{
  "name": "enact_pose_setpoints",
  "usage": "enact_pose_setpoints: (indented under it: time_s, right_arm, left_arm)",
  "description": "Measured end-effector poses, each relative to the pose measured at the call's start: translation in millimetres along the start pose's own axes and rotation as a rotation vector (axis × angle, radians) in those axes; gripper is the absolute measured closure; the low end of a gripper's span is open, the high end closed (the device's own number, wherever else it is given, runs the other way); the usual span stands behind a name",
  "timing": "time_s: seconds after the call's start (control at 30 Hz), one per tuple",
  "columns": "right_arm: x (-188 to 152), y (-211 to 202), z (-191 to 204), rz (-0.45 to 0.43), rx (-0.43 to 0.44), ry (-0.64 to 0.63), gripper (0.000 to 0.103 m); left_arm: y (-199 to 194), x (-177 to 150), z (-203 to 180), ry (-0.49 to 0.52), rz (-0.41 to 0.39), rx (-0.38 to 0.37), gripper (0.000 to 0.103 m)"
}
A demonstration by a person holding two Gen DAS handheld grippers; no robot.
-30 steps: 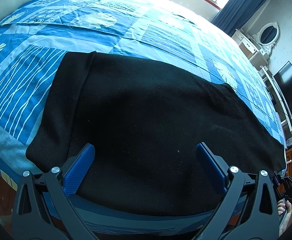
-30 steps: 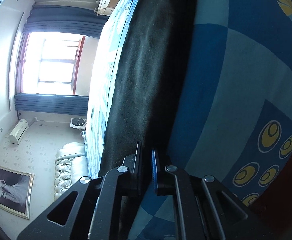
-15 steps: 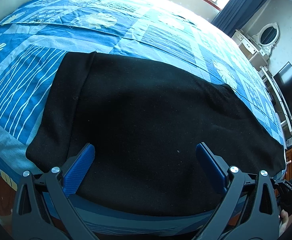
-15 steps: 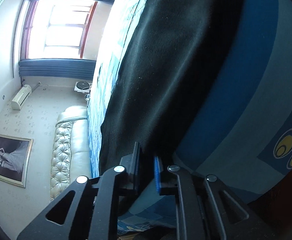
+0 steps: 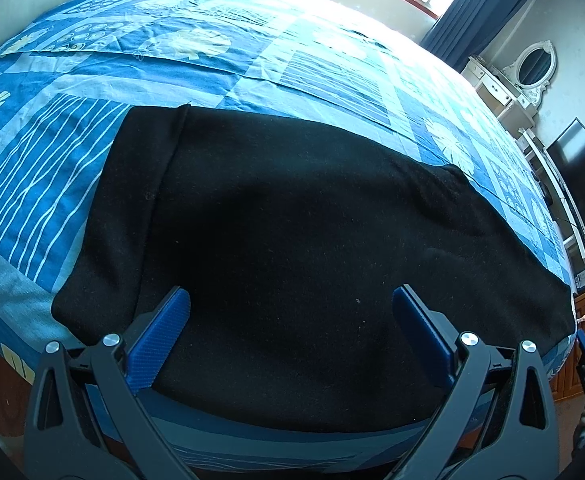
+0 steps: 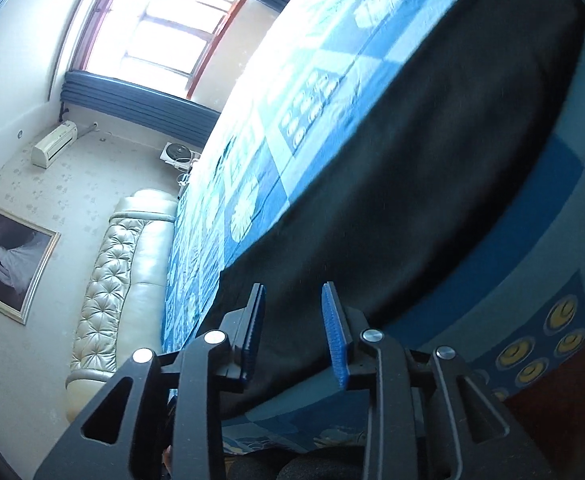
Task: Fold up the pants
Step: 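Regrasp the trouser leg end with the right gripper and lift it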
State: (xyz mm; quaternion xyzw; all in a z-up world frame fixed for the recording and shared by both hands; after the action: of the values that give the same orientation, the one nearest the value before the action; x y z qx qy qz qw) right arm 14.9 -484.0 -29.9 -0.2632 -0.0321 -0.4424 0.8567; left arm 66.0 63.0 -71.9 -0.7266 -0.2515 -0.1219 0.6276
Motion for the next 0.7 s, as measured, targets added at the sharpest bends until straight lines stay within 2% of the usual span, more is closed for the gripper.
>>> enact_pose_setpoints:
  time_s: [0.07, 0.2, 0.33, 0.47, 0.7]
  right_arm:
    - [37, -27, -5, -0.015, -0.011, -0.026, 0.046]
    - [100, -78, -30, -0.050, -0.130, -0.080, 0.043]
    - [144, -116, -78, -0.075, -0.238, -0.043, 0.040]
    - [170, -138, -131, -0.086, -0.289, 0.016, 0.039]
    - [189, -119, -183, 0.000, -0.285, 0.058, 0.039]
  left_arm:
    - [0, 0, 0, 0.005, -0.001, -0.001, 0.002]
    - [0, -1, -1, 0.021, -0.008, -0.003, 0.002]
    - [0, -3, -2, 0.048, -0.018, -0.003, 0.002]
    - [-1, -4, -2, 0.050, -0.026, -0.007, 0.002]
    - [-2, -5, 0, 0.060, -0.031, -0.022, 0.002]
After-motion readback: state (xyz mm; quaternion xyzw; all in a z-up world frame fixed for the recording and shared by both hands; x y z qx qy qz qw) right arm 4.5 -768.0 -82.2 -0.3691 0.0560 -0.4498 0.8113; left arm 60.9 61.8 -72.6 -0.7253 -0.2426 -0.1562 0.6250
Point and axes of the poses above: each gripper's, at about its wrist camera, not at the fingertips, and y roughly the way its jaws point, z to its left, x to its top, the point moved 1 cm from there along y, roughly the way its jaws point, and after that the axes turned 9 degrees about x, right-handed, at the moved point
